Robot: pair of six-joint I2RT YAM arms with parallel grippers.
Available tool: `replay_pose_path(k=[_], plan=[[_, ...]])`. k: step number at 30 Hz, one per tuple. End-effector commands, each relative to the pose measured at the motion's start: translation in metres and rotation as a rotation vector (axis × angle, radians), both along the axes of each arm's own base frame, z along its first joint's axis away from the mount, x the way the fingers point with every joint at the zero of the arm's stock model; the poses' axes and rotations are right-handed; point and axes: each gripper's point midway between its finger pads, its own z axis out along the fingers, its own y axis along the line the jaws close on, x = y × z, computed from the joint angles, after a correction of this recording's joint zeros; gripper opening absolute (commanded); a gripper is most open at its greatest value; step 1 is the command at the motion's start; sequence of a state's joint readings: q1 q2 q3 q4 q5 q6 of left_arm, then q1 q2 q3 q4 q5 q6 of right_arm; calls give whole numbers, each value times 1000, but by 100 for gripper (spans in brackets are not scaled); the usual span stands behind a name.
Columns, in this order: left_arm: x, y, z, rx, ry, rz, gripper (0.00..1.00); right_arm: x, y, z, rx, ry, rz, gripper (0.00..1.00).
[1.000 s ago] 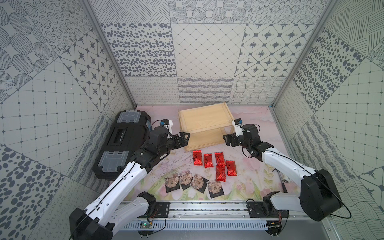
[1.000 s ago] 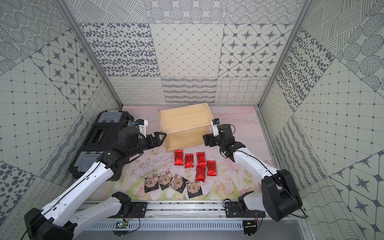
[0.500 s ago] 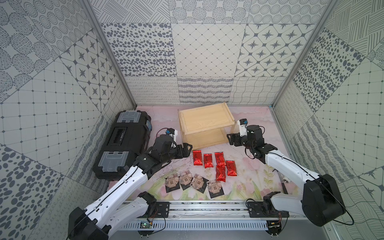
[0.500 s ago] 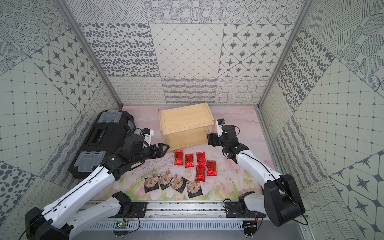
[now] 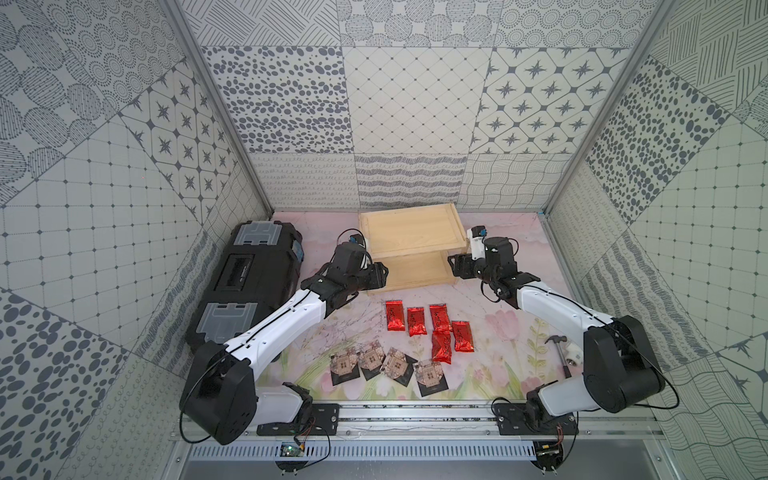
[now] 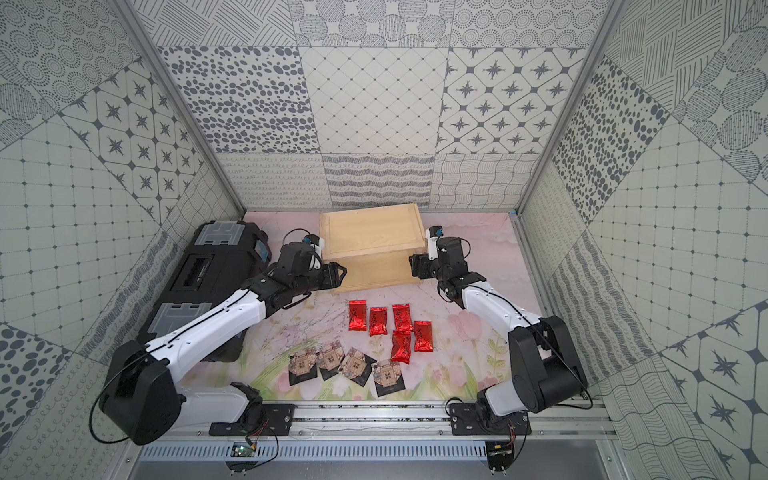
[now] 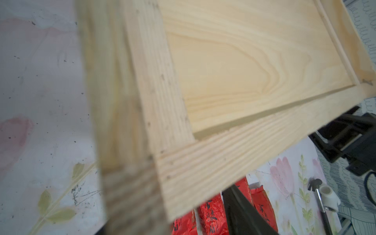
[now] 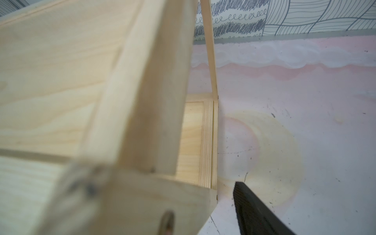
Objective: Place the tea bags on the shelf by color
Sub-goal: Adjust the shelf at the center of the board.
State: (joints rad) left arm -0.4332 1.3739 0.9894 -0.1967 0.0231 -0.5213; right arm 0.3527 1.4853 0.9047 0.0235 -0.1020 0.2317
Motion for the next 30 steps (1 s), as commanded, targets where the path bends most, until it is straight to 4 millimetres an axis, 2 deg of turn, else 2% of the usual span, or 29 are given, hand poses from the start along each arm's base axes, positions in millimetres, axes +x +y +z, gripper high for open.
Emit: replay_pose_path(k=[1, 5, 9, 19, 26, 30], plan=[[45, 9, 14, -36, -76, 63, 63, 15, 10, 11, 46, -36, 11, 75], [59, 11, 13, -42, -75, 73, 65, 20, 13, 5, 54, -20, 12, 74], [60, 11, 17, -47, -83, 73, 68, 19, 15, 0, 66, 1, 17, 73], [17, 20, 30, -80, -85, 52, 77, -19, 3, -1, 64, 73, 2, 76], [-9, 19, 27, -100, -55, 41, 80, -48, -1, 1, 15, 106, 1, 77], [-24, 16, 24, -113, -36, 30, 80, -74, -5, -10, -24, 148, -13, 77]])
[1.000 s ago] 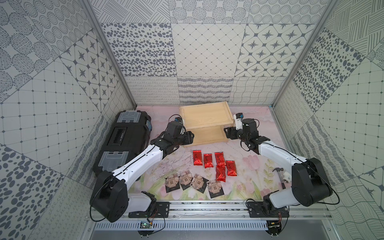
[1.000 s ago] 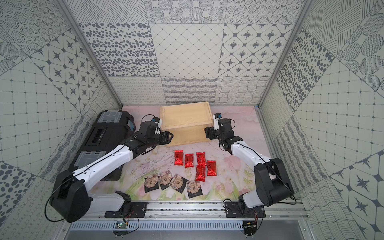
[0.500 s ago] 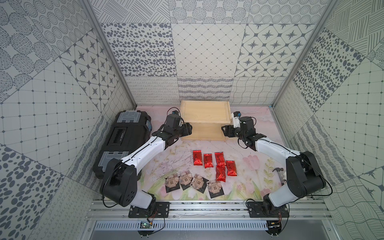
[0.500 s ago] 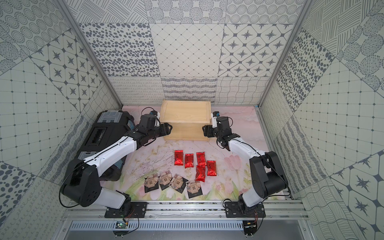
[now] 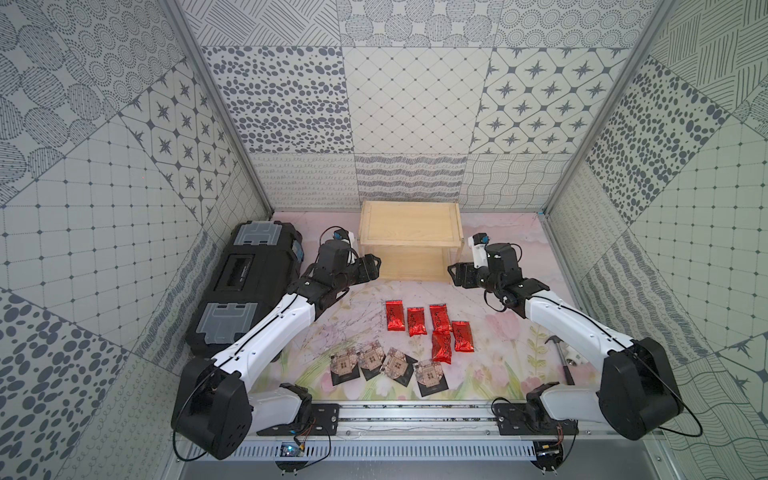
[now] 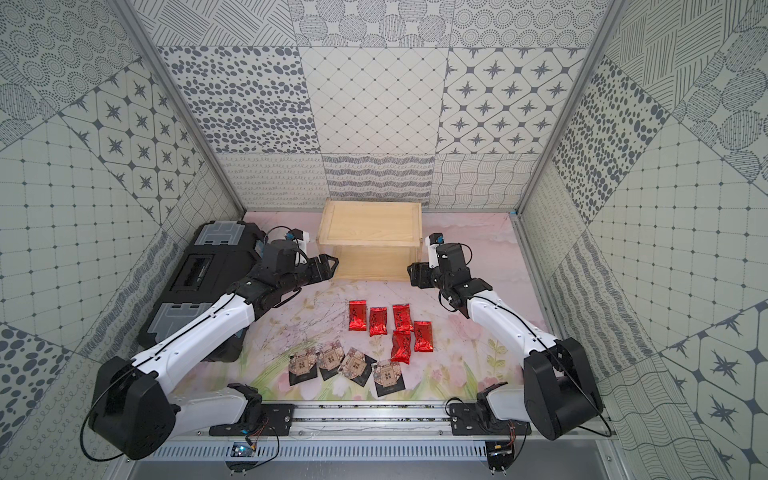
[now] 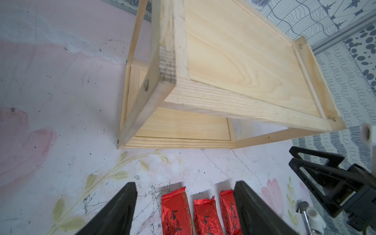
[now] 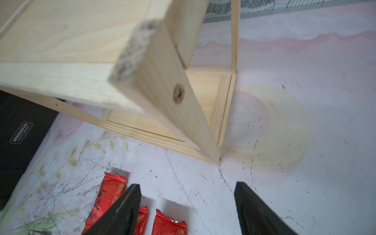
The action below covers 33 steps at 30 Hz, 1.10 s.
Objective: Place the tea bags on the shelf by color
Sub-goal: Adjust the shelf at the center of the board, then pick up the tea bag from the center of the board.
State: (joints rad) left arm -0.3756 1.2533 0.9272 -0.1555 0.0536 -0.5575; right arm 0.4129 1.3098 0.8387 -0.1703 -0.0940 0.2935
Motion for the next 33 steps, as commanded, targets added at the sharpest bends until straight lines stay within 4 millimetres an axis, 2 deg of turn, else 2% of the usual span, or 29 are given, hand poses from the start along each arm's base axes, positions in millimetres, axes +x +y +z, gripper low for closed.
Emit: replay_pose_path(k=[1, 8, 15, 20, 33], plan=[[-23, -6, -3, -36, 39, -29, 81, -28, -8, -15, -41, 64, -27, 77], [-46, -4, -15, -38, 114, -28, 81, -84, -1, -52, -84, 191, -6, 74], [-53, -4, -21, -34, 143, -29, 81, -123, -19, -80, -130, 387, -89, 73], [-52, -2, -21, -11, 140, -26, 82, -133, -19, -96, -137, 454, -85, 73], [-54, 0, -18, 3, 124, -34, 86, -131, -10, -129, -167, 540, -75, 74]])
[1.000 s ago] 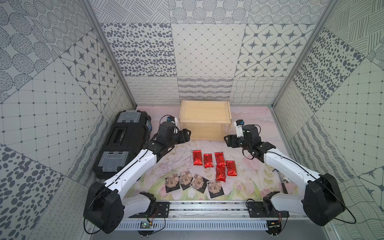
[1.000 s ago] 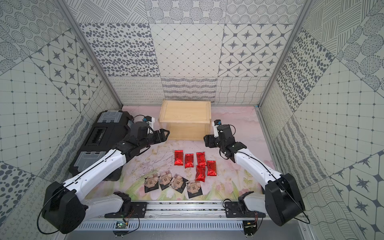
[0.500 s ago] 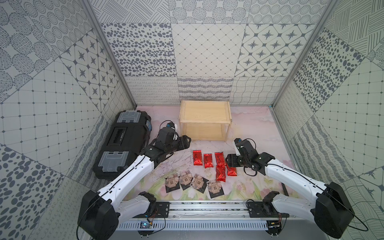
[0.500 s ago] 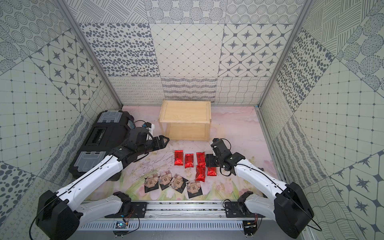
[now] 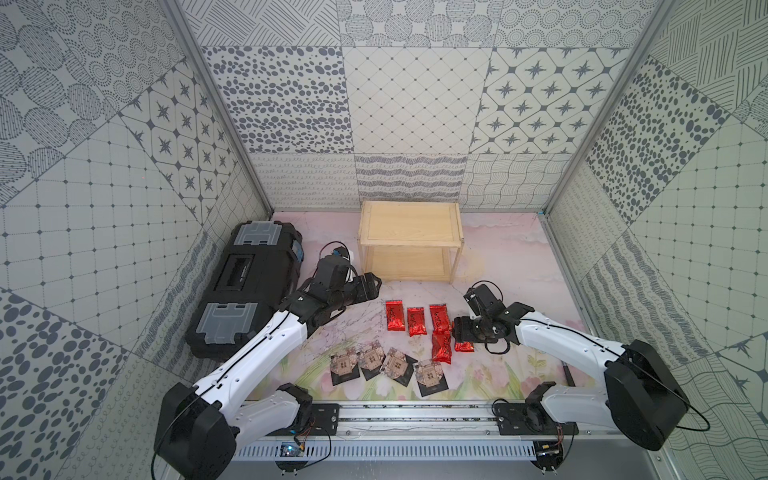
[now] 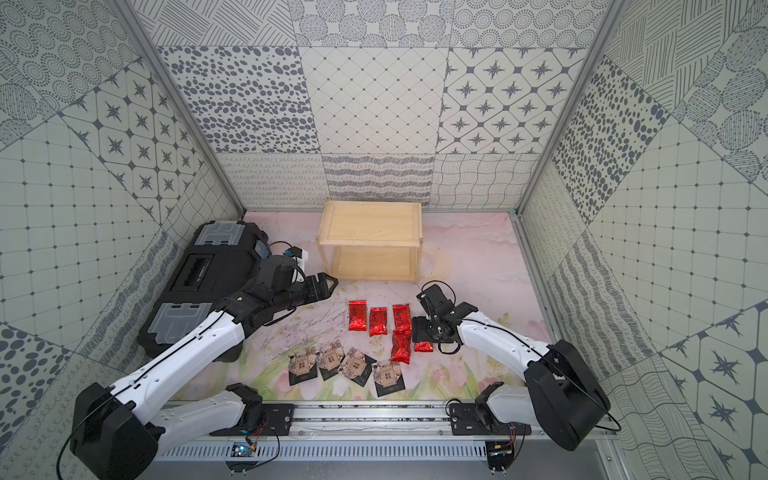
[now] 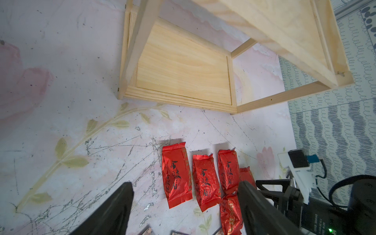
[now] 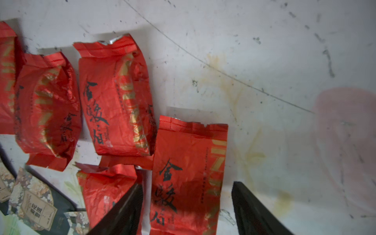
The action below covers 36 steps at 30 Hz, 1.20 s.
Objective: Place the tea bags on the shelf by color
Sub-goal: Pick up the tea bag from the center of the board.
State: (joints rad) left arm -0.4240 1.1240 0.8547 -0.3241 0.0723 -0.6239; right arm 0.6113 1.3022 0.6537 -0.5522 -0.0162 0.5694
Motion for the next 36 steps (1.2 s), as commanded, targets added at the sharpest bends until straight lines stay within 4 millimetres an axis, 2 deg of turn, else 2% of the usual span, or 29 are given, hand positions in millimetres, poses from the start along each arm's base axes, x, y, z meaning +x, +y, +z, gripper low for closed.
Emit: replay_pose_path(k=[1, 8, 17, 29, 36], plan=[[-2, 0, 2, 16, -9, -11, 86, 4, 6, -7, 13, -2, -2, 74], [-1, 1, 0, 17, -1, -7, 87, 3, -1, -24, -33, 15, -16, 69], [3, 1, 7, 26, -23, -9, 88, 2, -7, -25, -45, -4, -31, 61], [9, 0, 27, 36, -69, -15, 89, 8, -23, -8, -84, -74, -75, 50], [8, 5, 49, 33, -123, -2, 91, 20, -35, 18, -86, -143, -114, 49]])
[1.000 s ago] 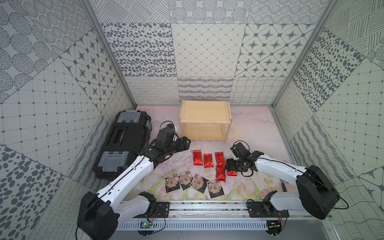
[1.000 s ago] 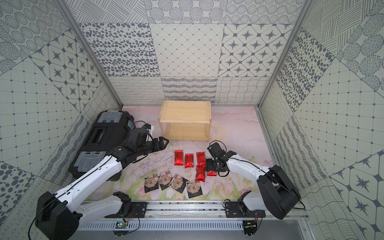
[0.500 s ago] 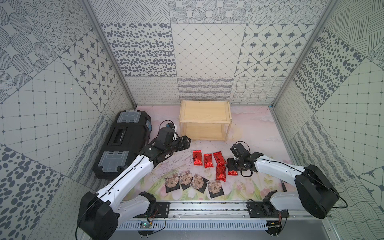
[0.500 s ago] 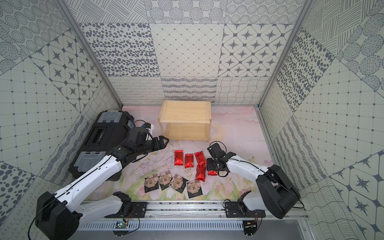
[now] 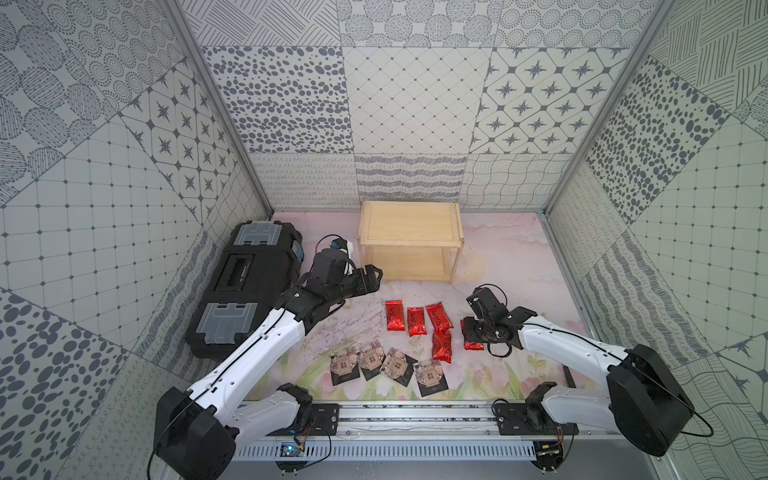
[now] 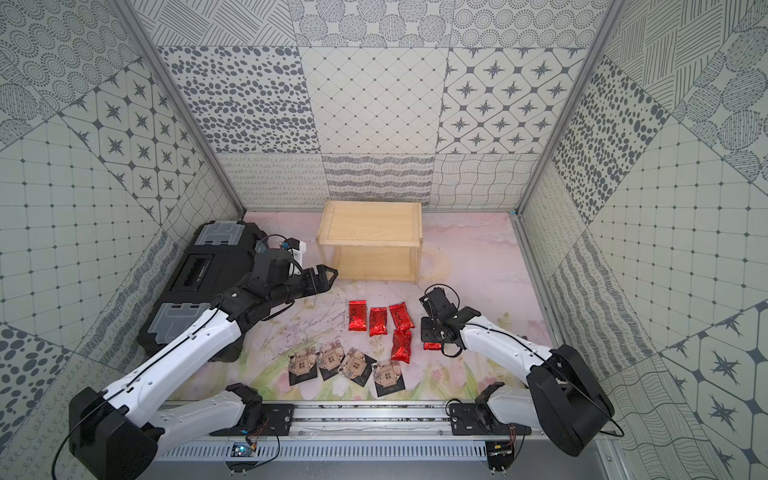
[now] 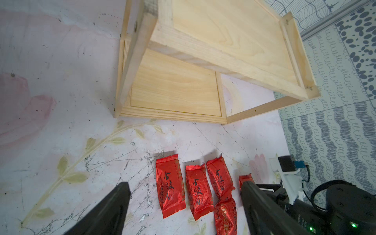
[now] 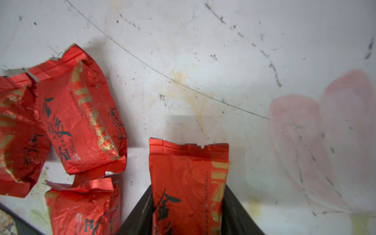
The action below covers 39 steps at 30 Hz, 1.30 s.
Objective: Place the tea bags on the shelf by color
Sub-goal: Pick up the tea bag from the center of the board, then adjust the shelf at the center of the board.
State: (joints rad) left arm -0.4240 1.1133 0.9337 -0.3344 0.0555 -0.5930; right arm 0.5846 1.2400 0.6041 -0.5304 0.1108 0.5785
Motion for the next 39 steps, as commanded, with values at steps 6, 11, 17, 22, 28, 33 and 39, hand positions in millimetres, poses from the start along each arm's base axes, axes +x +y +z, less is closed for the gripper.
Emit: replay_pose_path(k=[6, 11, 17, 22, 28, 33, 39], plan=[[-1, 13, 51, 20, -106, 25, 94, 33, -20, 72, 23, -182, -73, 49], [5, 21, 99, -37, -198, 51, 96, 68, -22, 146, 43, -330, -76, 48], [37, 35, 127, -5, -243, 102, 97, 122, -9, 233, 40, -489, -39, 48], [77, 43, 120, -19, -214, 141, 97, 172, 24, 278, 74, -569, 25, 48], [108, 41, 100, -39, -156, 149, 96, 220, 73, 281, 96, -585, 104, 48], [117, 38, 87, -36, -127, 138, 96, 246, 90, 261, 88, -556, 123, 48], [124, 38, 74, -12, -108, 140, 96, 261, 93, 243, 71, -532, 114, 52]])
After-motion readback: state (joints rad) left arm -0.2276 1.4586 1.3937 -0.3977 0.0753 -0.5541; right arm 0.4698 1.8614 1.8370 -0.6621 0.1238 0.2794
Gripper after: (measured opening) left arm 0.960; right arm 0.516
